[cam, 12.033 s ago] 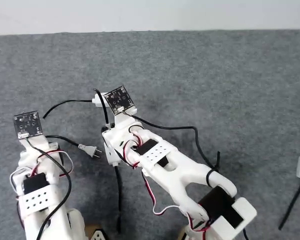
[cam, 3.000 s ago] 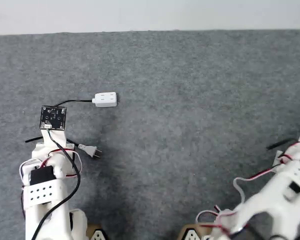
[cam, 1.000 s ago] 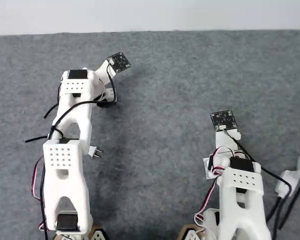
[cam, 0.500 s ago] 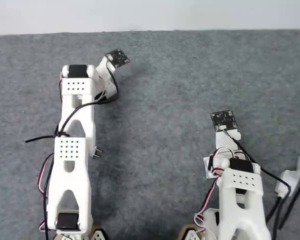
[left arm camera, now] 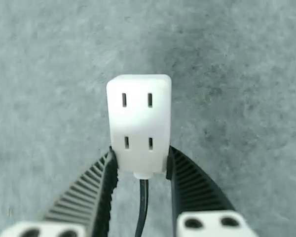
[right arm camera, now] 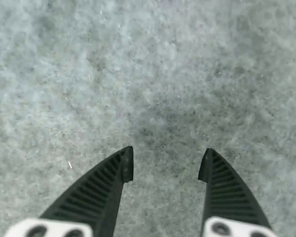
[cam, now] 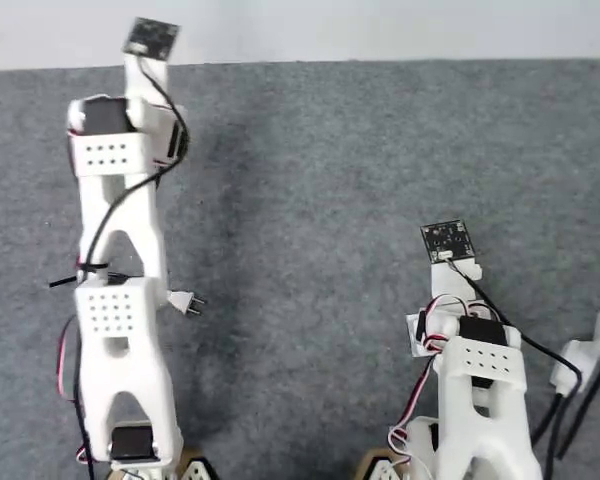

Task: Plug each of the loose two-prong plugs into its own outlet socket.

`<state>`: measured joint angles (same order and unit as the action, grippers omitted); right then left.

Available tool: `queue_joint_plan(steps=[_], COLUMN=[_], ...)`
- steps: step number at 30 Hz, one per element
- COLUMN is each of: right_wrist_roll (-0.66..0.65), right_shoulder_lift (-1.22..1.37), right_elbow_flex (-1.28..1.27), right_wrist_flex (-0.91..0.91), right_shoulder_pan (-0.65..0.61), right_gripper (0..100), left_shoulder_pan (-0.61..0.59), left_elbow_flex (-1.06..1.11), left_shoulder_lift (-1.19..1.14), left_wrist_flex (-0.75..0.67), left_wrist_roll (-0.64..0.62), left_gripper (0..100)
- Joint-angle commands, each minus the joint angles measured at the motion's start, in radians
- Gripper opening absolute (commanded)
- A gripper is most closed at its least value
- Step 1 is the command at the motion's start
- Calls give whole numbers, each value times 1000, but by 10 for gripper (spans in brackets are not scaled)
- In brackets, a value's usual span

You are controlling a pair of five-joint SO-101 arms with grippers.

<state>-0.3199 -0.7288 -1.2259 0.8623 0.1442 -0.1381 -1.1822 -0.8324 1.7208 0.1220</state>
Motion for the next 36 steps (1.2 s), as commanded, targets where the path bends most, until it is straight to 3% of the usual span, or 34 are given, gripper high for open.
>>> queue_joint_plan(steps=[1,6,15,18,22,27,32,36], right_wrist_roll=[-2,46,52,51,-28,31,75,112], right_shoulder_lift=[2,1,-2,-10,-10,2,53,222], right_elbow_flex=[2,-11,-12,2,115,311,414,483], right_wrist_flex=[-30,-54,-42,-8,108,157,25,-150], right_shoulder_pan=[-7,-41,-56,-65,-265,-605,-852,-961], right_gripper=[219,219,219,219,219,219,219,219], left_shoulder_pan=[-38,-103,-215,-218,-259,-385,-499,-520], left_elbow_flex=[278,667,1155,1391,1713,2006,2094,2100], left_shoulder_lift=[290,566,990,1063,1154,1295,1346,1295], left_wrist_flex=[38,32,-23,-133,-410,-667,-747,-789], left_wrist_roll=[-51,-49,-49,-49,-55,-58,-57,-57], left_gripper=[13,12,12,12,12,12,12,12])
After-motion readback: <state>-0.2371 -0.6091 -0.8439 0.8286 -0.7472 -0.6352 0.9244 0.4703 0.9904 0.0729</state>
